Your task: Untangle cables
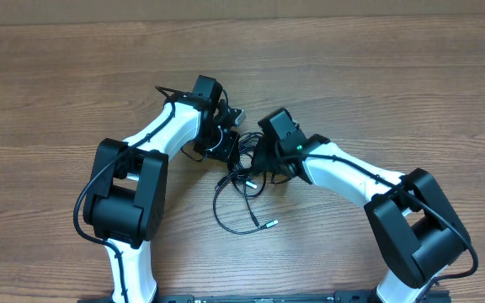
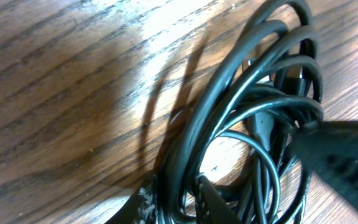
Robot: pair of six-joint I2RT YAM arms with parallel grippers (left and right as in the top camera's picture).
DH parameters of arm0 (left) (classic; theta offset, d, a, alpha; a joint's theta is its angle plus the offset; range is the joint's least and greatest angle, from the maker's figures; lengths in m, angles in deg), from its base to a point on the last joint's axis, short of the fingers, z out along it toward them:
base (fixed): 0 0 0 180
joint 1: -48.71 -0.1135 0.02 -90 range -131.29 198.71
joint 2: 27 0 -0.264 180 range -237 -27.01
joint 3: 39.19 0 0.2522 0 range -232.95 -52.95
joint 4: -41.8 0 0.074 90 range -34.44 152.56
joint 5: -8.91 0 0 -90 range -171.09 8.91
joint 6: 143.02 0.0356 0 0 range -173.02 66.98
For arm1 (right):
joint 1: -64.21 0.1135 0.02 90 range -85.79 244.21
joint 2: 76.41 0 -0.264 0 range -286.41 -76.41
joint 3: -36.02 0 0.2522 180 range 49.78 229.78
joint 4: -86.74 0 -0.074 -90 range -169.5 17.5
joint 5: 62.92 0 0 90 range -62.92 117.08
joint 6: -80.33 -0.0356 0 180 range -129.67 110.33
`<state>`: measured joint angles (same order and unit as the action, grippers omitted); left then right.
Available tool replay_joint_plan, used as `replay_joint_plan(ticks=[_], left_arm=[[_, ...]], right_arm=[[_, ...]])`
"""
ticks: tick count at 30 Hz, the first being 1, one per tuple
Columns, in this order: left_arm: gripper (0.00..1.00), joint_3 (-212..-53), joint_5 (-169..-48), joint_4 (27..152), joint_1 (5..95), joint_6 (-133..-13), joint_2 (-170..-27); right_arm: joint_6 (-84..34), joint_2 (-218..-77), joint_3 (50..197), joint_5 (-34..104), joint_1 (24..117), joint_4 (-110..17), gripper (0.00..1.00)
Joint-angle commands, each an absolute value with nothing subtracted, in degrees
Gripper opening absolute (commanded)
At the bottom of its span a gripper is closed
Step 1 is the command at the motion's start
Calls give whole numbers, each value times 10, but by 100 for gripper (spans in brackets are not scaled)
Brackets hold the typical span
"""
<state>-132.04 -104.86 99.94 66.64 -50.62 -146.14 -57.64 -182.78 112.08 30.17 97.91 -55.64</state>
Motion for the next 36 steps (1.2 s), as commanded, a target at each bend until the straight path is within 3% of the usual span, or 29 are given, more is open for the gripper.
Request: replay_joint_plan(ticks=[1,3,8,16,30,36], left_arm=[[24,-1301,-980,992,667,-529,-1477],[29,-1301,-981,992,667,-528,-1476],[29,-1325,-1006,1021,666,-490,-1476],[22,-1336,-995,1032,668,-477,-1476],[37,-1402,-1007,1125,670,-459,-1437],[23,-1395,-1007,1152,695,-468,-1431]], right_arm=[[-559,-1832,1152,227,971,-520,4],[-524,-1832,1159,249,971,-518,4],[-454,-1832,1165,329,967,-519,7],[-422,-1832,1163,411,964,-504,33],[-508,-1835,1150,335,969,-523,30],[-516,-1855,1150,371,943,-525,34]])
